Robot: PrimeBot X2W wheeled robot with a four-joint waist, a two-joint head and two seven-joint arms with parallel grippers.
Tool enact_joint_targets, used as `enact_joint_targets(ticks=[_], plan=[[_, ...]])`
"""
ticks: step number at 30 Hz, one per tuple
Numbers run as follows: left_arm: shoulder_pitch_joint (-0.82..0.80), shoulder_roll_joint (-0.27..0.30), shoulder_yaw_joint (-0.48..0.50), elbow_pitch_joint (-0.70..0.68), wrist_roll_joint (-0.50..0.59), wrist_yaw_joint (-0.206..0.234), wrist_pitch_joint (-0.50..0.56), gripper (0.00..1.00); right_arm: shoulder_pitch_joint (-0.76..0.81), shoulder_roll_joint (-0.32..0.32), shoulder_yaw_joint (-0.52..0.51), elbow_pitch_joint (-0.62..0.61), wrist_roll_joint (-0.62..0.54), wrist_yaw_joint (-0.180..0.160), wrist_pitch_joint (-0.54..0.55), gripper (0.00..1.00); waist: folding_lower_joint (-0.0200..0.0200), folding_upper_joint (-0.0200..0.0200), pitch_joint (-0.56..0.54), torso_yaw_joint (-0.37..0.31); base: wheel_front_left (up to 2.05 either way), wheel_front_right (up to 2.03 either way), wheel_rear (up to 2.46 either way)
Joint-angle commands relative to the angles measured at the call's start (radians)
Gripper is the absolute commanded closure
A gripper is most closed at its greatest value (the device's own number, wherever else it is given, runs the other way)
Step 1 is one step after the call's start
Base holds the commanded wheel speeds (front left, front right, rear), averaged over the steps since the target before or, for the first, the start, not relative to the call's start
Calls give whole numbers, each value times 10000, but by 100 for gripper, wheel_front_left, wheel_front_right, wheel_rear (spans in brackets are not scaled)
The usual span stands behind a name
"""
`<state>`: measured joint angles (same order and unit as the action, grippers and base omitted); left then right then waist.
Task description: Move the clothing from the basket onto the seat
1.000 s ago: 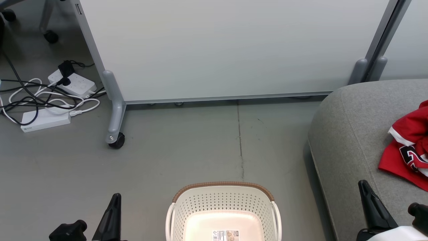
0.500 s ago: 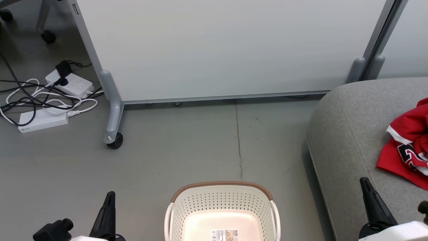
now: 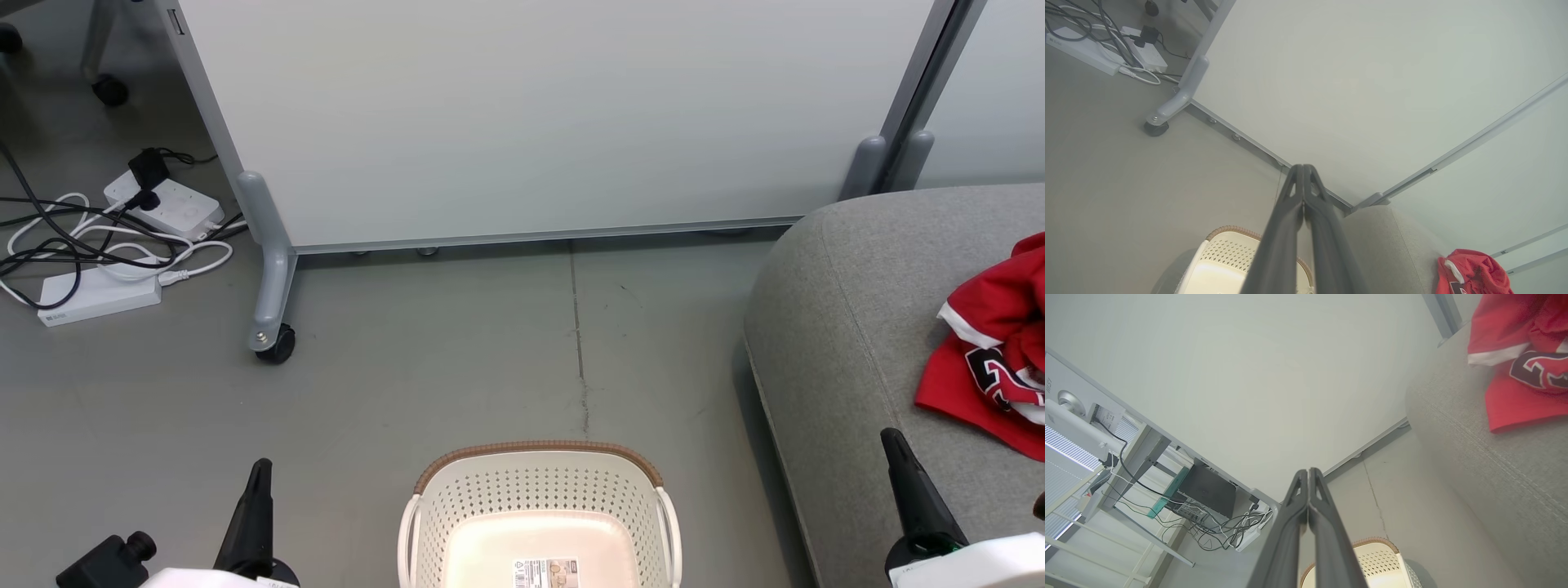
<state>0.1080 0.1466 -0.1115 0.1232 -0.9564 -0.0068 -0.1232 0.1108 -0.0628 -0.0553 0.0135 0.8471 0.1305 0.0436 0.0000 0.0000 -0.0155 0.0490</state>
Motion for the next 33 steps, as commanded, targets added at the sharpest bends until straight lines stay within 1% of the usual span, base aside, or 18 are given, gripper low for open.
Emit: enact_joint_targets(ticks=[1,20,33], plan=[[-290,38,130,-162,-296,-82,57,100,-265,-108,-32,-68,347,3,40,100,0,0,3,-7,0,0,0],[-363,-218,649,-267,-2217,-433,580,100,-504,-135,-120,300,2630,6,275,100,0,0,43,-115,0,0,0],[-422,-381,942,-325,-3278,-630,868,100,-646,-133,-185,496,3861,8,405,100,0,0,69,-183,0,0,0]])
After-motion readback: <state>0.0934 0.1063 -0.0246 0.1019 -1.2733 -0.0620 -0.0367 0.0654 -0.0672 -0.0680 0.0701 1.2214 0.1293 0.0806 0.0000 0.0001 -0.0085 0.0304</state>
